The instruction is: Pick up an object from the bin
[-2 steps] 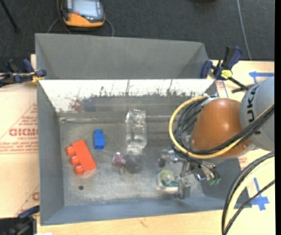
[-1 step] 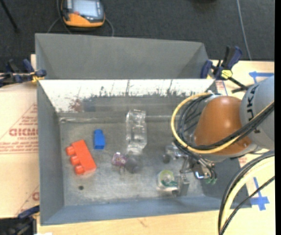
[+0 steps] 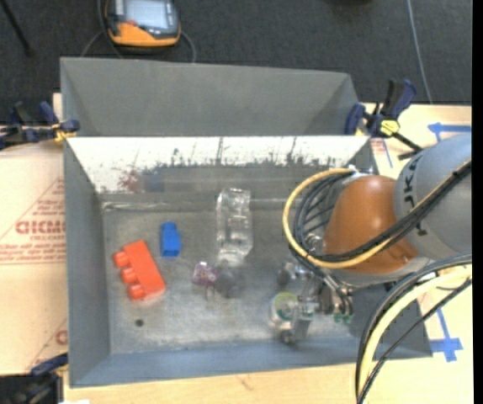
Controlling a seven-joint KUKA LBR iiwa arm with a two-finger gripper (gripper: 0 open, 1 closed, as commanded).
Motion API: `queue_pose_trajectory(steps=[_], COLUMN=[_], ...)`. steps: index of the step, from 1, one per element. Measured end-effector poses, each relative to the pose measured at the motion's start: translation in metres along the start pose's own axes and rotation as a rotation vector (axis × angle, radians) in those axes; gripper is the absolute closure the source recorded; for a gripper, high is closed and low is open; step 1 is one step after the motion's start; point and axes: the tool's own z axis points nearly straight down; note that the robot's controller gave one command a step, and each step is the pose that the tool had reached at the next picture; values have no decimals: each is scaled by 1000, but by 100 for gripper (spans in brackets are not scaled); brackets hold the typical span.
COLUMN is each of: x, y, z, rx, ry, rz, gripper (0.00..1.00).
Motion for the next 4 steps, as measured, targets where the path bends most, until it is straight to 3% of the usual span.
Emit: queue_pose_trajectory(steps=[1, 2, 3, 4], x=[14, 15, 13, 11], y=[3, 3, 2, 2], z=[-2, -1, -110, -128], rx=[0, 1, 0, 0], ry=[-10, -4, -10, -5], rz=[148, 146, 139, 135], gripper=[0, 100, 100, 100])
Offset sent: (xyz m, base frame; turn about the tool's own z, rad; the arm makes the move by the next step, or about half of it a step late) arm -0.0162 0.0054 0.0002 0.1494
